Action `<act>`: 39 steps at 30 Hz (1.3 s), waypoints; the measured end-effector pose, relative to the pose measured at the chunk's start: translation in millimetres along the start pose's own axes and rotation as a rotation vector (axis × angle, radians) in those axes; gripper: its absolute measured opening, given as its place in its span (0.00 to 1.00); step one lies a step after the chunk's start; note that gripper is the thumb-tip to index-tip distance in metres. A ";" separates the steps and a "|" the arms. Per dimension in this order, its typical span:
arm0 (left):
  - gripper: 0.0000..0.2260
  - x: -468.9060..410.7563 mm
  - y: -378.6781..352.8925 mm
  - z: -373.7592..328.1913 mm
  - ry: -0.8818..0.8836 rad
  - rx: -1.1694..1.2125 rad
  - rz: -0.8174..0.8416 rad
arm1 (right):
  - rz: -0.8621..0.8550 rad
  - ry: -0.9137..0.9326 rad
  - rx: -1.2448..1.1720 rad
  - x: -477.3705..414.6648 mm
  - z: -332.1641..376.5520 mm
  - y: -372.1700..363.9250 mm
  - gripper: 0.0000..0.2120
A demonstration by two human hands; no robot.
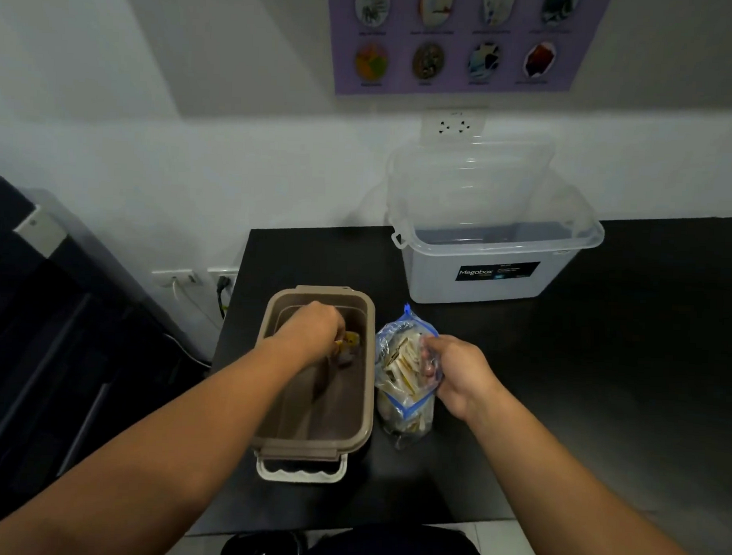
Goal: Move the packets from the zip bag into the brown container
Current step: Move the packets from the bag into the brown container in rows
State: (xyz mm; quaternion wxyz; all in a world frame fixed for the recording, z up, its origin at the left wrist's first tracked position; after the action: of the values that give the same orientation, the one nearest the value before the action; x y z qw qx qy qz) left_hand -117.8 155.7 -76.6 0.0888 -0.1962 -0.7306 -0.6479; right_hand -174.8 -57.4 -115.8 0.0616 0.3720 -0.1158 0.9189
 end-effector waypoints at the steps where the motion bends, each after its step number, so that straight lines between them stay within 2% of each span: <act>1: 0.08 -4.0 -2.5 -0.2 -0.003 0.016 -0.004 | 0.004 0.005 -0.009 0.4 -0.2 -0.4 0.09; 10: 0.08 -16.8 -17.6 -4.3 0.015 0.102 -0.079 | 0.102 -0.011 -0.094 3.8 -3.7 -2.2 0.14; 14: 0.08 -13.5 -19.8 -6.1 0.013 0.099 -0.095 | 0.102 -0.022 -0.156 7.7 -1.6 -1.1 0.12; 19: 0.08 -1.1 -6.7 -5.0 0.041 0.146 -0.121 | 0.136 -0.042 -0.092 4.1 -2.7 2.3 0.17; 25: 0.09 30.4 29.6 -8.4 0.086 0.389 -0.305 | 0.130 -0.020 0.056 -0.1 0.7 8.6 0.11; 29: 0.06 54.4 56.5 -39.2 0.007 0.503 -0.432 | 0.151 -0.021 0.102 -3.8 1.1 12.6 0.11; 33: 0.09 54.0 48.3 -80.9 -0.114 0.517 -0.334 | 0.185 -0.013 0.073 -6.9 3.0 18.0 0.10; 36: 0.08 45.3 32.4 -105.9 -0.193 0.401 -0.279 | 0.199 0.012 0.081 -10.6 5.2 22.8 0.09; 39: 0.08 37.2 11.5 -120.6 -0.201 0.274 -0.195 | 0.196 0.024 0.099 -11.3 7.3 27.9 0.10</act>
State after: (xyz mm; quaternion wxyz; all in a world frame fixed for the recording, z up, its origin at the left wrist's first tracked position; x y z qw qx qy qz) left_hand -161.9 44.7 -34.4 -0.0219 -0.1745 -0.8328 -0.5249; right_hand -167.4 -86.5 -123.3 -0.0456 0.3503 -0.1054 0.9296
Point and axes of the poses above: each hand's wrist, its own x-axis away from the middle knuckle, its own y-axis out of the back of the hand, z = x × y, the point moved 7 cm from there along -x, towards the middle knuckle, and after that the axes turned 1 degree about -y, right-handed, at the moved point
